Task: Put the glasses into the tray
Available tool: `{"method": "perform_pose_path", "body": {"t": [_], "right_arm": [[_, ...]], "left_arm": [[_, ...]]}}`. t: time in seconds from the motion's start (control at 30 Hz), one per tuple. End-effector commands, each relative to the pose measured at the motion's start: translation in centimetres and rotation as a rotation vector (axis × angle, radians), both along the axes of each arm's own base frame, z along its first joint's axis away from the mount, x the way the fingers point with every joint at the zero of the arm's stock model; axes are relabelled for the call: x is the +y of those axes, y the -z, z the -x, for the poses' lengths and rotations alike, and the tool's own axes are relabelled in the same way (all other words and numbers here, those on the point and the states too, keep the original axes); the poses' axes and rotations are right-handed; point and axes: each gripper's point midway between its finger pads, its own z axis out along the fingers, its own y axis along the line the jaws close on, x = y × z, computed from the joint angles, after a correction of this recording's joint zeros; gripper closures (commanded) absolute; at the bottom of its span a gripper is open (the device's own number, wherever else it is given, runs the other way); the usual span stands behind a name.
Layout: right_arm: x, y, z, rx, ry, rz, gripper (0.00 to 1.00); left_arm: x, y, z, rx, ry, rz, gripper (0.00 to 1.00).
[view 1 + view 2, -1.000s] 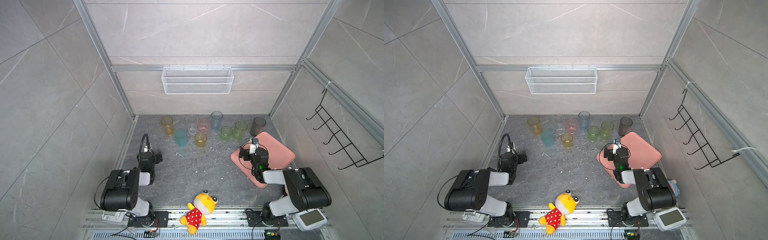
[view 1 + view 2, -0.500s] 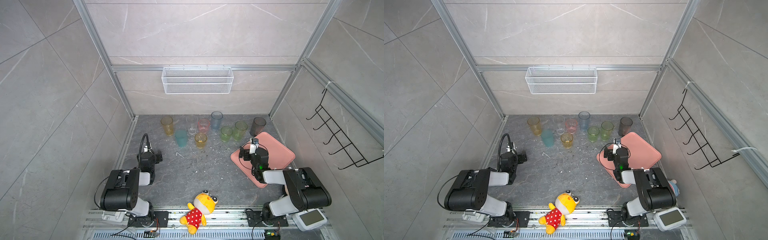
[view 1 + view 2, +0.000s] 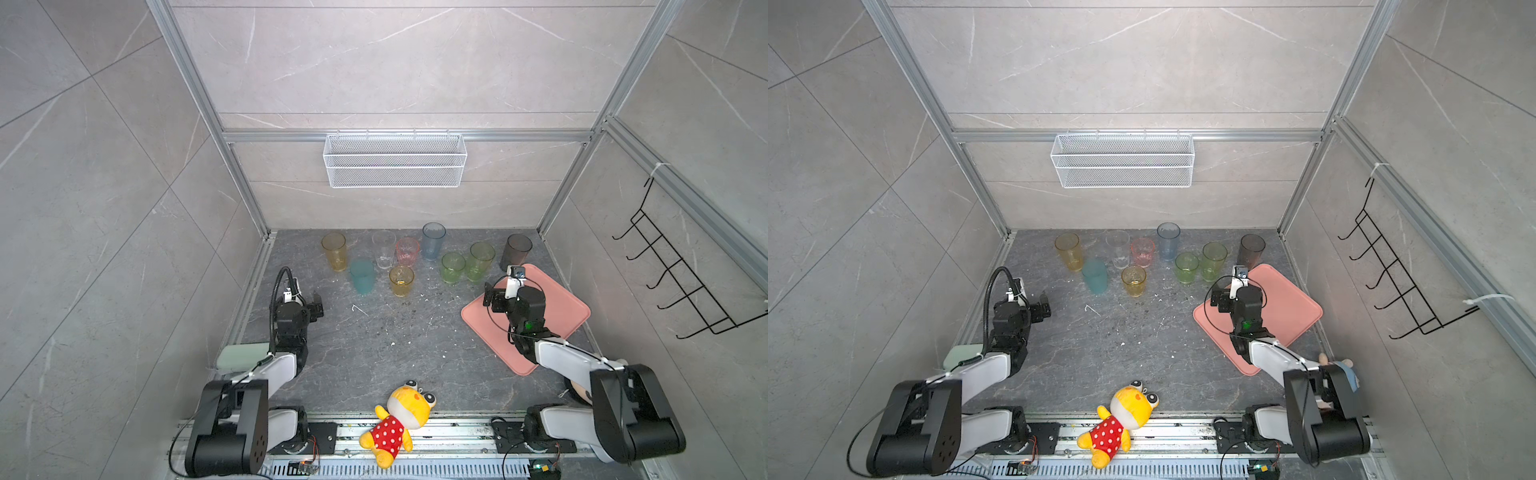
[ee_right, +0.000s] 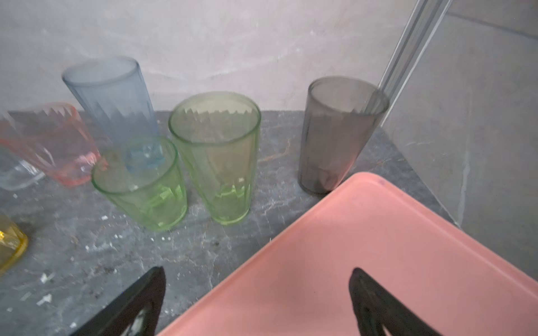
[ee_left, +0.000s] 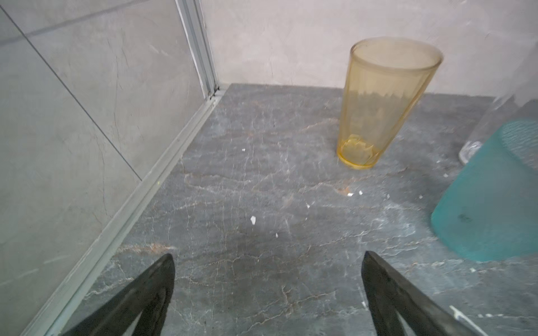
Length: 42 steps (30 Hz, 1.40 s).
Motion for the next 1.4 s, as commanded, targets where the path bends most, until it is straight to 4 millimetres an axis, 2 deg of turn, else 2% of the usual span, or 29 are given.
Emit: {"method": "perform_pose_path", "body": {"t": [0.0,0.07,0.17,0.23,0.37,0.5,0.57,0.73,0.97,1.17,1.37], "right_arm": [[0.2,-1.6,0.8,0.028,-0.002,-0.061,0.01],[0.3,-3.1,1.0,0.040,0.008,-0.110,0.01],[2.6,-5.5,1.2,0.040,-0.109,-0.177,0.02],[4.1,-7.0,1.7,0.000,-0.192,-0.255,0.04],[6.8,-8.7,2.7,-0.014,-0.324,-0.400,0.03],[7.9,-9.6,3.4,0.010,-0.362,-0.544,0.01],[7.0,-9.0,3.4,0.060,-0.263,-0.646,0.01],[6.6,-8.9,3.7,0.100,-0.221,-0.655,0.01],[2.7,-3.7,3.6,0.215,0.055,-0.603,0.01],[-0.7,-0.3,4.4,0.274,0.287,-0.576,0.00],[-2.8,0.4,5.1,0.244,0.394,-0.554,0.01]], "left_arm": [[-2.8,-4.3,0.0,-0.073,0.058,-0.024,0.00],[-5.3,-6.7,0.2,-0.108,0.104,-0.046,0.00],[-9.7,-9.4,0.5,-0.129,0.200,-0.033,0.00],[-12.7,-10.5,0.6,-0.101,0.276,0.016,0.00],[-19.5,-10.7,0.9,-0.008,0.457,0.086,0.00],[-25.9,-9.8,1.6,0.138,0.571,0.105,0.00],[-28.7,-8.9,1.7,0.218,0.596,0.112,0.00],[-34.4,-6.4,1.7,0.405,0.595,0.205,0.00],[-42.1,-1.5,3.0,0.605,0.715,0.318,0.00],[-46.1,2.1,3.9,0.698,0.695,0.273,0.00],[-48.9,4.1,5.2,0.699,0.644,0.139,0.00]]}}
